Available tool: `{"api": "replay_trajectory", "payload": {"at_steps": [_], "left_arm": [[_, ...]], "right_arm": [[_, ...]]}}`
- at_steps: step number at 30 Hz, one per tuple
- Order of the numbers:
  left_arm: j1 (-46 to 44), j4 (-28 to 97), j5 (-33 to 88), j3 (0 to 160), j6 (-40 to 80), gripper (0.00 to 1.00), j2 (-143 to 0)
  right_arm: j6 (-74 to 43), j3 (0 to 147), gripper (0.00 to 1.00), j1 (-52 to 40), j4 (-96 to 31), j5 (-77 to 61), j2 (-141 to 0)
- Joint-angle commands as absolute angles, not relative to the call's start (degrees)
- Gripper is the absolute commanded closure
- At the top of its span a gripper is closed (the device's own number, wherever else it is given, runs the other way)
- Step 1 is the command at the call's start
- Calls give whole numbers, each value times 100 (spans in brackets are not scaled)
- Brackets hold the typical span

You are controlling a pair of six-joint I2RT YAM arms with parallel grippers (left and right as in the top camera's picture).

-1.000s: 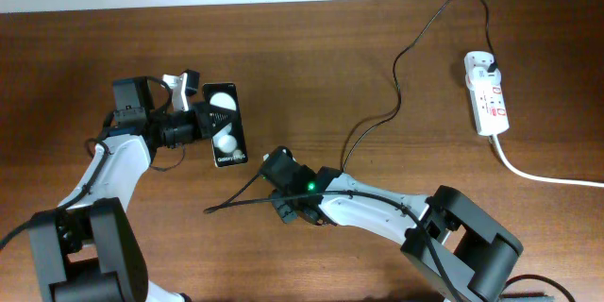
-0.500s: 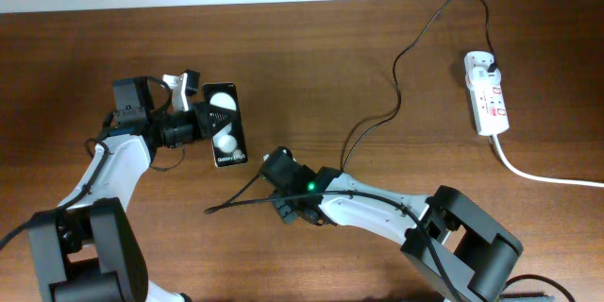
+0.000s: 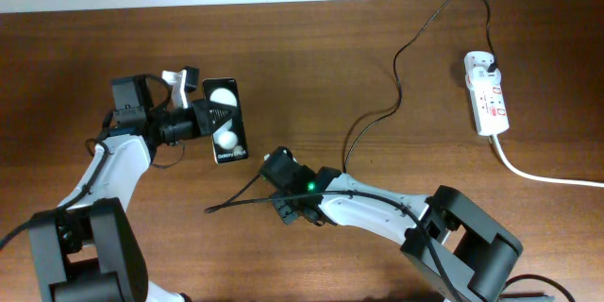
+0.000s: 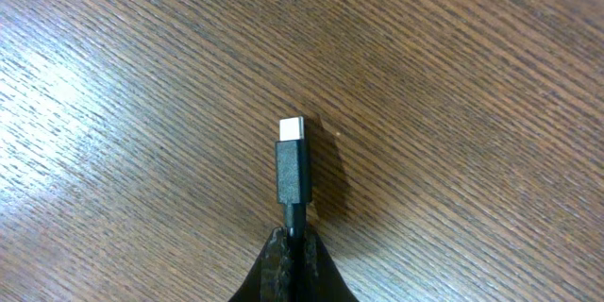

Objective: Plug charger to phone and switch on socket
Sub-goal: 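Move the right gripper's connector up toward the phone's bottom port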

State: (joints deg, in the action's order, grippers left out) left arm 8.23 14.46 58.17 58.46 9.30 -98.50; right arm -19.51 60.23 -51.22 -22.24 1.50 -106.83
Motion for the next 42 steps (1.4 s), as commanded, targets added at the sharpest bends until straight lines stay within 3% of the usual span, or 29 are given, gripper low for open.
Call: {"api": "replay_trajectory", "payload": {"at_steps": [1,9,17,29,34,39,42], "left_arm": [[854,1356,6178,5874,939,100,-9684],[854,1306,6176,5874,939,100,-9684],[1105,1260,6737,5811,939,100,-9684],[1319,517,7422,5325,1074,100,-9684],[1319,-69,7614,4969,1546,100,-9684],[1264,-873,7417,4952,2550,100,-9684],[1109,-1055,7417,4952,2565,100,-9684]], "right_arm": [[-2021,6095,96,-5135,-2257,176,-10739],[-2018,6099,96,-5133,-2346,40,-10687],[-2016,6090,96,-5131,-2609,-1142,-9050],[-2067,5655,96,-5131,-2692,-1479,-8753],[-2676,4834,96,-5131,-1712,-1439,-8206],[-3524,3461,96,-5137,985,-1487,-8103],[-3518,3343,96,-5137,1251,-1483,-8103]]}}
